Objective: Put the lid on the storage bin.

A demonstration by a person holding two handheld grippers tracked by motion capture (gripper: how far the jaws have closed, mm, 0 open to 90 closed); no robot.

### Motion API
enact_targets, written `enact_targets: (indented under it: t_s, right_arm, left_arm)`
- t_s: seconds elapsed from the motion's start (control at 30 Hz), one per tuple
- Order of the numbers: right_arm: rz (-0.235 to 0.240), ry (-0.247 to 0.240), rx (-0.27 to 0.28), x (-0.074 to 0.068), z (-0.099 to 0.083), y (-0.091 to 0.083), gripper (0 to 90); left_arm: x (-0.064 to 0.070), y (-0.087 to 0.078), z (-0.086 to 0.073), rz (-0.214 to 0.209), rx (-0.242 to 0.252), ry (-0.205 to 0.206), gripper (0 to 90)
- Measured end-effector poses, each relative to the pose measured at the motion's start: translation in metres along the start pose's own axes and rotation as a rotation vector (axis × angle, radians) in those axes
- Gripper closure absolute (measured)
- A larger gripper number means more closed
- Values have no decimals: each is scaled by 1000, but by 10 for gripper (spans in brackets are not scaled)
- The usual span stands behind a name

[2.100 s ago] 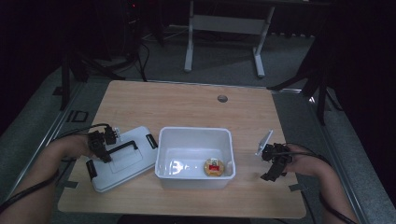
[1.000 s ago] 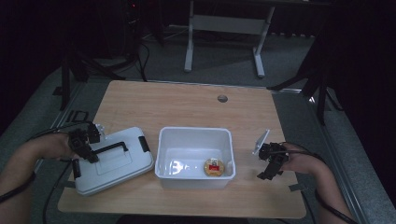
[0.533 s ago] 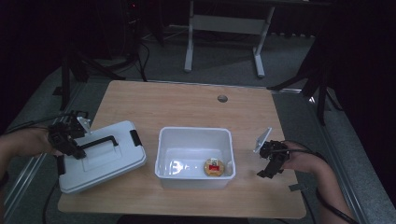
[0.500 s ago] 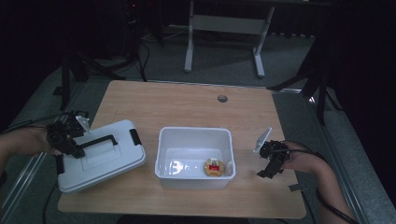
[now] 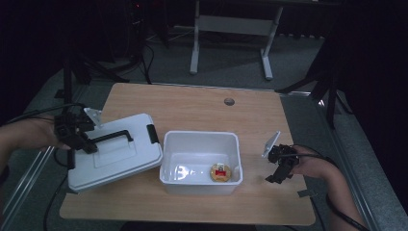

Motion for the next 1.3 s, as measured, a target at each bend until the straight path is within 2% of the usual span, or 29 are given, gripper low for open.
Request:
enact_targets:
  t_s: [0.13, 0.3, 0.43, 0.57, 1.07, 1.3]
  right_arm:
    - [3, 3, -8, 0, -3, 2, 147]
    - [5, 7, -10, -1, -4, 4, 147]
    - [5, 6, -18, -1, -5, 6, 147]
    - [10, 6, -13, -2, -4, 8, 147]
    - [6, 2, -4, -4, -8, 5, 147]
    - [-1, 5, 0, -2, -10, 3, 147]
  left_arm:
    - [0, -1, 25, -15, 1, 31, 835]
    - [0, -3, 52, -9, 8, 54, 834]
    - [1, -1, 72, -25, -1, 93, 835]
    - [1, 1, 93, -17, -9, 118, 834]
    - [18, 15, 168, -56, -25, 262, 834]
    - [25, 22, 198, -57, -12, 296, 834]
Point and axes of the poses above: each handheld gripper's, and its own axes: y roughly forward along the jaws, z roughly out of its top, x roughly to its right, the point moved 7 cm from there along y, roughly forward along the jaws, and after that the axes turned 5 degrees about y, right-handed, at the moved point
